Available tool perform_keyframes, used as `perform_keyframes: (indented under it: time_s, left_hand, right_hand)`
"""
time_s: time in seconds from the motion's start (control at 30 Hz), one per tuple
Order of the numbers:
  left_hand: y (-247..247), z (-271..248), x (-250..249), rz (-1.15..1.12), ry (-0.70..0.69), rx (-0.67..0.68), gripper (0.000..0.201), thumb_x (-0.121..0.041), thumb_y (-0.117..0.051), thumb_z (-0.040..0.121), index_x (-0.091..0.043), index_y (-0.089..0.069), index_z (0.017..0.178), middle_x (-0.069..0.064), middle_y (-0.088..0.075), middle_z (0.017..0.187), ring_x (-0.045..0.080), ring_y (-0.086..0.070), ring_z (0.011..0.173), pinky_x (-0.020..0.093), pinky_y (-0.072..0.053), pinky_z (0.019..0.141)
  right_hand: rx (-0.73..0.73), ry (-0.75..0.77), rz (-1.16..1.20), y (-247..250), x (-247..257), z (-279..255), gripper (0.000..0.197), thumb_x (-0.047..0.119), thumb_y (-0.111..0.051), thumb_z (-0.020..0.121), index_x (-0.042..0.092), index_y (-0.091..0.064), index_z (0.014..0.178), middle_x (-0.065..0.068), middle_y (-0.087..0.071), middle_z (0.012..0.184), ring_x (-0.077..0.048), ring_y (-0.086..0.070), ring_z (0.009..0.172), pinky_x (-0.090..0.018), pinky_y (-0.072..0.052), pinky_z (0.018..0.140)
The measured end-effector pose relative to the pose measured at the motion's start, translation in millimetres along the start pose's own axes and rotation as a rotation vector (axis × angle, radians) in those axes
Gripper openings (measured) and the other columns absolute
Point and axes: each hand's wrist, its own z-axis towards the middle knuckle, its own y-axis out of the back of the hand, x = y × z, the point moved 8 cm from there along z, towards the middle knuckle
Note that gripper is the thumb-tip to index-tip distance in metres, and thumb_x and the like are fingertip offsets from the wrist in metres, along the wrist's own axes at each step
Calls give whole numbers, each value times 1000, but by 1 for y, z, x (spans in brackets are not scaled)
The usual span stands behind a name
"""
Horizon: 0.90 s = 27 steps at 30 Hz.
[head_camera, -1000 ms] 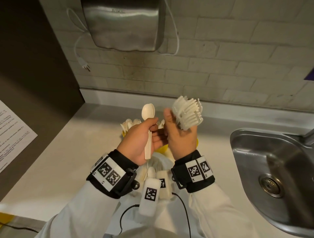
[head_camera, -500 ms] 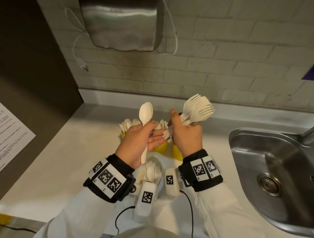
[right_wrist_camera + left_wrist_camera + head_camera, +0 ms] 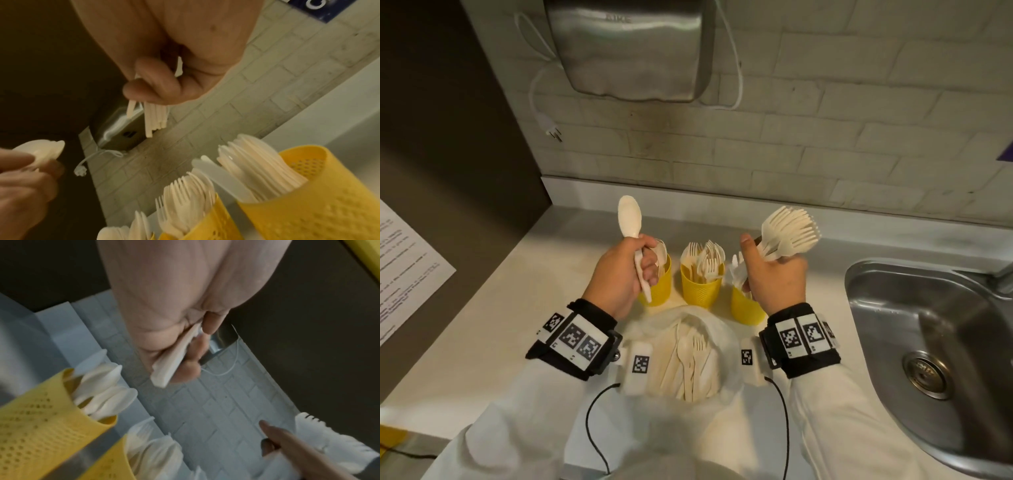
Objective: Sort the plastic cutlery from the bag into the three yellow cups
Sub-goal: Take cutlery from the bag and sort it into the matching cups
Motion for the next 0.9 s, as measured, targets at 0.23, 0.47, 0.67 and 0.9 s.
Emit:
perform_keyframes:
  time_s: [0.23, 0.47, 0.67, 0.9]
  left_hand:
    - [34, 29, -13, 900, -160, -98, 33, -44, -41, 107, -31, -69, 96, 4, -59, 110, 23, -58, 103, 39, -45, 94]
    - [36, 44, -20, 1109, -349, -189, 36, -47, -54, 102, -15, -71, 101, 7, -63, 98, 22, -67, 85, 38, -57, 81]
    - [30, 49, -13, 1248, -375, -188, 25, -37, -68, 97, -19, -63, 81, 5, -62, 83, 26, -60, 78, 29, -41, 72]
    - [37, 56, 6, 1337, -282, -191, 27, -41, -75, 87, -26, -59, 104, -4, -65, 85, 23, -59, 77, 31, -44, 70]
  right_hand:
    - [159, 17, -119, -51, -8, 2, 29, 32, -73, 93, 15, -65, 71, -8, -68, 56, -22, -66, 46, -33, -57, 48]
    - [209, 147, -458, -101, -27, 19, 29, 45, -67, 94, 18, -73, 102, -3, -74, 91, -20, -72, 81, -29, -57, 74]
    - [236, 63, -487, -121, -49, 24, 42, 47, -71, 91, 11, -66, 113, -5, -73, 101, -25, -72, 93, -34, -58, 82]
    - [262, 242, -712, -128, -46, 17, 29, 35, -69, 92, 17, -72, 115, -10, -71, 114, -32, -69, 103, -32, -53, 86]
